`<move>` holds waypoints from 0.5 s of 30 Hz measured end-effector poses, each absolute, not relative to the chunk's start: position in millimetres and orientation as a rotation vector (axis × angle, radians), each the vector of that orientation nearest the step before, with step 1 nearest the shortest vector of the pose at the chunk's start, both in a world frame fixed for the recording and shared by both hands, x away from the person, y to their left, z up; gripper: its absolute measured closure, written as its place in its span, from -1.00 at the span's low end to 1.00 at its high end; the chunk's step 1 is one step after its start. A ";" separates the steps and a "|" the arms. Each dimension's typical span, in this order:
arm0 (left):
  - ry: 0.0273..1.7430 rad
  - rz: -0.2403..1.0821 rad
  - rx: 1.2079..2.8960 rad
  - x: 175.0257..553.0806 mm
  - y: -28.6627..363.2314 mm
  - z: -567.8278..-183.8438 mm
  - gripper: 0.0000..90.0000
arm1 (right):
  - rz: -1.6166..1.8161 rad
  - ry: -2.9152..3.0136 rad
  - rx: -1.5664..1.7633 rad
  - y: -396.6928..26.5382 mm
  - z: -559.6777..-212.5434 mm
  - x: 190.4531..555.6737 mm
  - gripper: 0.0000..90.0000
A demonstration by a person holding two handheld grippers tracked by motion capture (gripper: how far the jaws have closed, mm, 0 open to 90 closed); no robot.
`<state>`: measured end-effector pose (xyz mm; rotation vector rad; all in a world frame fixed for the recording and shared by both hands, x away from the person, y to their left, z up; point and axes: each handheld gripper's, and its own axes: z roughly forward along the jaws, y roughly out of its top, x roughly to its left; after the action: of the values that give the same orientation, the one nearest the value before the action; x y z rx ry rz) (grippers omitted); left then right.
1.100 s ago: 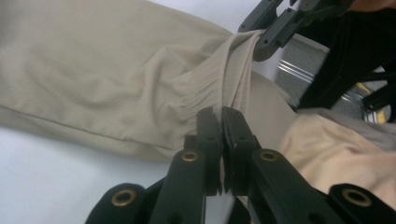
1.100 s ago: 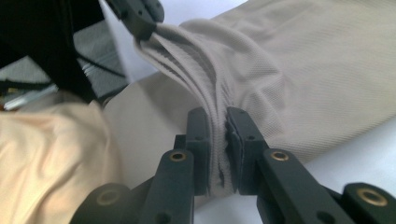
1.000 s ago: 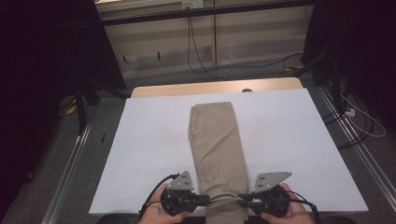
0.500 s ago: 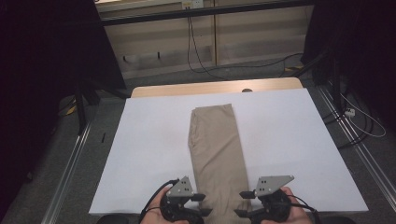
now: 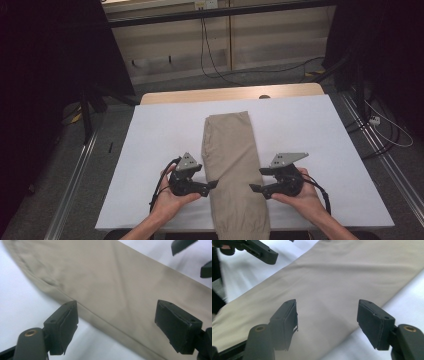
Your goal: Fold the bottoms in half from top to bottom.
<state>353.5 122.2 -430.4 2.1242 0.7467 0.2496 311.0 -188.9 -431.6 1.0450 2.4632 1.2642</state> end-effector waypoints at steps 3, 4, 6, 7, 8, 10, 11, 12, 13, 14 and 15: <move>0.789 0.269 2.092 365.3 124.3 -430.6 -0.59 | 1.240 2.454 1.092 -193.7 -436.5 322.4 -0.38; 0.795 0.290 2.086 370.7 126.0 -430.1 -0.59 | 1.229 2.451 1.103 -195.5 -437.2 323.8 -0.39; 0.823 0.317 2.064 380.5 128.0 -428.8 -0.58 | 1.219 2.428 1.131 -201.4 -436.9 327.2 -0.35; 0.830 0.337 2.065 384.7 128.6 -428.2 -0.59 | 1.227 2.406 1.144 -205.2 -435.2 330.1 -0.35; 0.838 0.349 2.057 391.8 129.0 -427.2 -0.59 | 1.231 2.390 1.149 -207.1 -433.7 332.6 -0.35; 0.839 0.383 2.052 403.4 130.8 -425.4 -0.58 | 1.239 2.358 1.152 -210.0 -429.0 342.6 -0.35; 0.837 0.391 2.056 409.5 131.7 -423.9 -0.56 | 1.240 2.359 1.151 -211.3 -426.4 350.4 -0.32; 0.841 0.403 2.041 413.6 132.7 -423.4 -0.57 | 1.239 2.353 1.160 -211.7 -424.5 356.5 -0.28; 0.853 0.402 2.022 419.1 134.0 -422.8 -0.58 | 1.244 2.346 1.164 -212.1 -423.3 361.2 -0.28; 0.850 0.389 2.014 427.2 135.4 -421.9 -0.57 | 1.248 2.335 1.170 -212.3 -421.8 367.3 -0.29; 0.861 0.380 2.008 433.3 136.2 -421.7 -0.55 | 1.254 2.327 1.167 -211.9 -420.4 375.0 -0.27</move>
<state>433.3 136.2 -421.7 2.0085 0.8606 0.3801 375.0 -211.9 -420.4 1.1674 2.3270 1.2540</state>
